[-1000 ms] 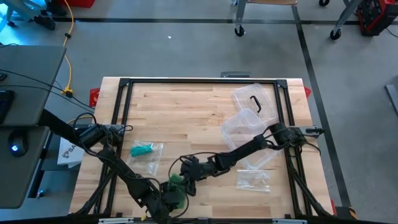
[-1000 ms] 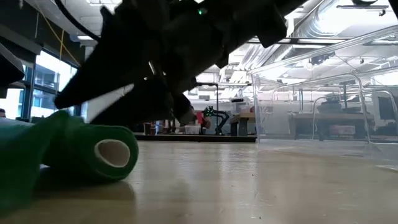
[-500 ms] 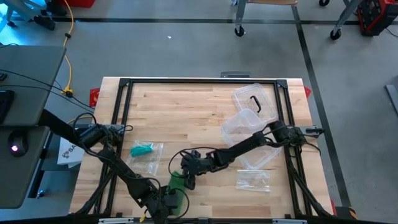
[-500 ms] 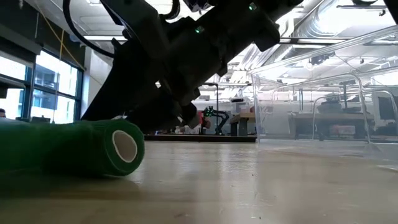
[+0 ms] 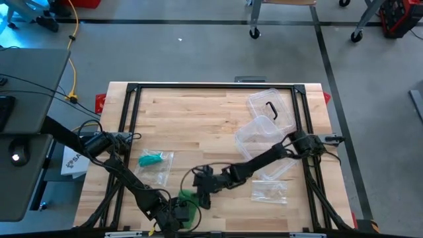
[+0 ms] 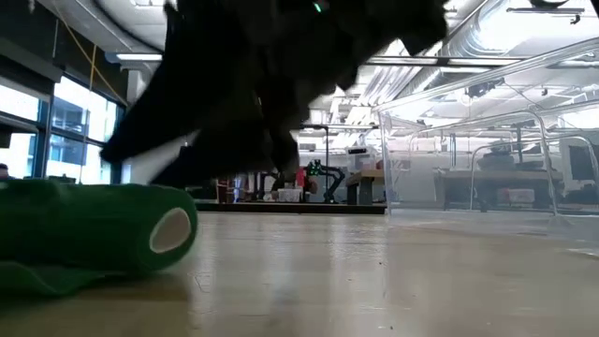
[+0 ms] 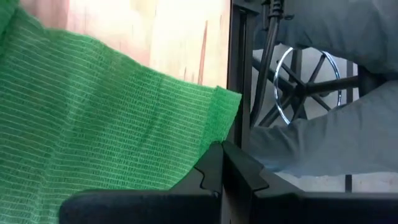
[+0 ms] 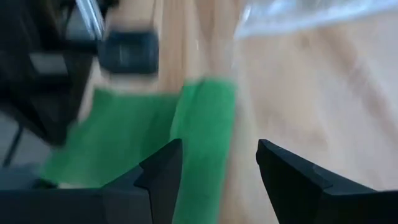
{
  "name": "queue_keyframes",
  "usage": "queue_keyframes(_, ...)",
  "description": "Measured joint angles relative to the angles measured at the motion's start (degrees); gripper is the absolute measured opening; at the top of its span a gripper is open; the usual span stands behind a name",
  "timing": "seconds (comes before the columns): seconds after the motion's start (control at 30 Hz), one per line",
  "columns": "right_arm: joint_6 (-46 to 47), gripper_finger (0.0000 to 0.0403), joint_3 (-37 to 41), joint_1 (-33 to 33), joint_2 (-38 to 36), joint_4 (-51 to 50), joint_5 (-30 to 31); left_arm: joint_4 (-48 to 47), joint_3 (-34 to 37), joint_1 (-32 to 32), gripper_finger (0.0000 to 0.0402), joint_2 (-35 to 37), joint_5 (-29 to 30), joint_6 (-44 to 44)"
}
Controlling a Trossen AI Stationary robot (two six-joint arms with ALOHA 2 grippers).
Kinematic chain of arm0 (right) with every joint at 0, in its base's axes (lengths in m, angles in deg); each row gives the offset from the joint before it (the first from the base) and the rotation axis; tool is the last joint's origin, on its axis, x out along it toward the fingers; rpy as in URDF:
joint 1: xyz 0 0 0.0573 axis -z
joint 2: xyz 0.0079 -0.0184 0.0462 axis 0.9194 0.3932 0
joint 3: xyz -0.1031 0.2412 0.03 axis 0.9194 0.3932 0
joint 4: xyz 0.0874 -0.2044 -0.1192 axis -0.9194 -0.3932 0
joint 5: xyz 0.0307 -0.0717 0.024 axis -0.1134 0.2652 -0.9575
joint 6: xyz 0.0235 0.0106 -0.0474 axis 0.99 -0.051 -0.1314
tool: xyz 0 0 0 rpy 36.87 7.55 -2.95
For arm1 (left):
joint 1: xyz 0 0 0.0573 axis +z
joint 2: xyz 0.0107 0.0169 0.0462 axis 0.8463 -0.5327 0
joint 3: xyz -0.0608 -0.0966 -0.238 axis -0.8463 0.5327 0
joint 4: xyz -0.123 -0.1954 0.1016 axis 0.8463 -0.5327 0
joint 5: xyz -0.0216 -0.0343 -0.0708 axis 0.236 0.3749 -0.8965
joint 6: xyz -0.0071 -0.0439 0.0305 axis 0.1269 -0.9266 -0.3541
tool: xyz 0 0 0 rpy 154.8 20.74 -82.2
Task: Roll bandage
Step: Roll the green bandage
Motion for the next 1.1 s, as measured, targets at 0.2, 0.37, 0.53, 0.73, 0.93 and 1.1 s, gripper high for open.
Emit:
queue_keyframes(0.2,-2.37,0.0199,0.08,-1.91,1.90,0.48,3.46,0.16,0.00,0.02,0.0000,0.00,0.47,-0.05)
queue_keyframes(0.37,-5.32,0.0199,0.05,-1.74,2.24,0.72,3.39,0.27,0.00,0.09,0.0000,0.00,0.50,-0.49)
queue_keyframes(0.53,-9.14,0.0200,0.05,-1.30,2.24,2.79,-2.24,0.34,0.00,0.09,0.0000,0.00,0.54,-0.49)
queue_keyframes(0.73,-8.62,0.0230,0.03,-1.15,2.44,5.83,-6.15,0.37,0.00,0.09,0.0000,0.00,0.61,-0.47)
queue_keyframes(0.93,-7.72,0.0244,0.03,-1.47,5.33,5.96,0.36,0.37,0.00,0.09,0.0000,0.00,0.63,-0.54)
queue_keyframes(1.1,-8.22,0.0222,0.03,-1.60,6.56,5.90,3.30,0.42,0.02,0.09,0.0000,0.00,0.59,-0.92)
